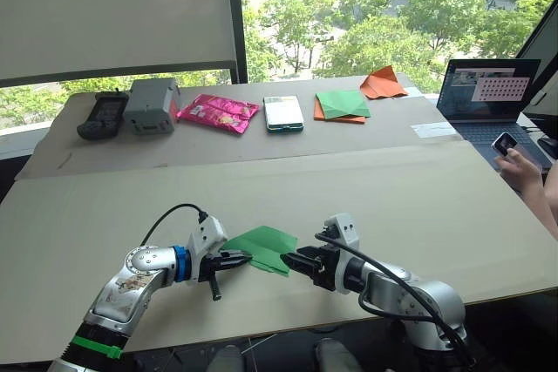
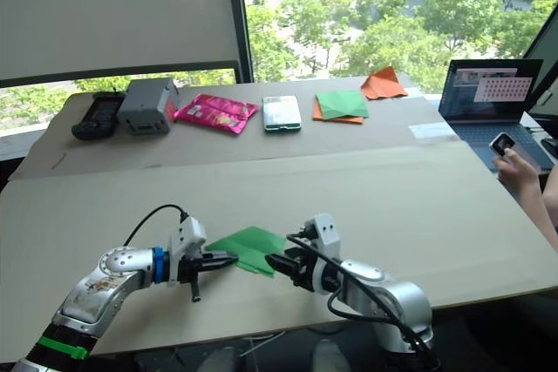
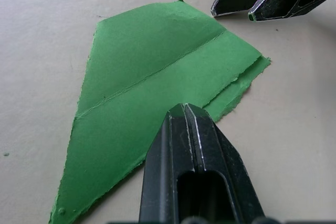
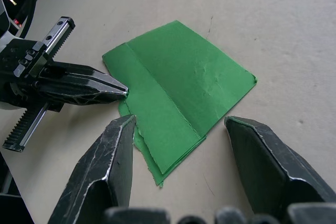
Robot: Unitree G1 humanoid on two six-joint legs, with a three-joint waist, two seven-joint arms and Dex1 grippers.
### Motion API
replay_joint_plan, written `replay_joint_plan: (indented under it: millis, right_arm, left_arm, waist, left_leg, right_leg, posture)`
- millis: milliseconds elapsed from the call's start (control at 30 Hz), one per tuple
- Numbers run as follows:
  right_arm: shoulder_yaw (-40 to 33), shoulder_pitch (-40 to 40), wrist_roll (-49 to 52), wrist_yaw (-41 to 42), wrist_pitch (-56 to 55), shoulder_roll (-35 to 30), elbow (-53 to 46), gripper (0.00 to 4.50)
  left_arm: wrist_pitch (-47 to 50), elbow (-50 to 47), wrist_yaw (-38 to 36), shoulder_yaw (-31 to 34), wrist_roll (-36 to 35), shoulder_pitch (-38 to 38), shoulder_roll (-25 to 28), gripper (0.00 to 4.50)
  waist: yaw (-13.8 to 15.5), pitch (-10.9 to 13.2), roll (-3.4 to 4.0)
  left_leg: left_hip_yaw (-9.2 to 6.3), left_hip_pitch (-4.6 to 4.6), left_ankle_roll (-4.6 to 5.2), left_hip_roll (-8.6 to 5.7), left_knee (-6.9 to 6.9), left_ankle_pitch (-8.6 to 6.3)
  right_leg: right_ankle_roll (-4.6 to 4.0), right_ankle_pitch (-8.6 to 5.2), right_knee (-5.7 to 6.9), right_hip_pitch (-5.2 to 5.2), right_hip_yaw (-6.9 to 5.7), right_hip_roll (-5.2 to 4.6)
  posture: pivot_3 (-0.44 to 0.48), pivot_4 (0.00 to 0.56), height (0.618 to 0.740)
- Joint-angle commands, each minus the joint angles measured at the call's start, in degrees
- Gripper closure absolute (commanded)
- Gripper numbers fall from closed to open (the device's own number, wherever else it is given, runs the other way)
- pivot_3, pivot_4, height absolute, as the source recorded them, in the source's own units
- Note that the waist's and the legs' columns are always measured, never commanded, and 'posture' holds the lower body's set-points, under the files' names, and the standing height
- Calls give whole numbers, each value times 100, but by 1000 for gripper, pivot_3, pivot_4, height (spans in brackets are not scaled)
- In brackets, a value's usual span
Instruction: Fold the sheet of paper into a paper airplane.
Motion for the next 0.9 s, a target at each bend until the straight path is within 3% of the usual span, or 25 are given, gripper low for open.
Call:
replay_joint_plan:
  millis: [33, 200, 900]
  right_arm:
    - [-26, -7, 80, -113, -68, 92, 44, 1486]
    - [-63, -43, 154, -179, -51, 139, 60, 1486]
    - [-139, -297, 200, -320, -273, 432, 362, 1486]
  left_arm:
    - [50, 109, 68, -283, 377, 93, 108, 4500]
    - [99, 50, 186, -466, 638, 61, 164, 4500]
    - [180, -24, 270, -387, 603, 42, 143, 4500]
  waist:
    - [-2, 0, 0]
    - [0, -2, 4]
    - [0, -4, 9]
  left_leg:
    - [0, 0, 0, 0, 0, 0]
    - [0, 1, -1, 0, 0, -1]
    - [0, -2, -2, 0, -1, -1]
  right_leg:
    - [0, 0, 0, 0, 0, 0]
    - [0, 0, -2, 0, 0, -1]
    - [0, -1, -7, -5, -2, -3]
  posture:
    - [0, 150, 732]
    - [0, 150, 732]
    - [0, 150, 732]
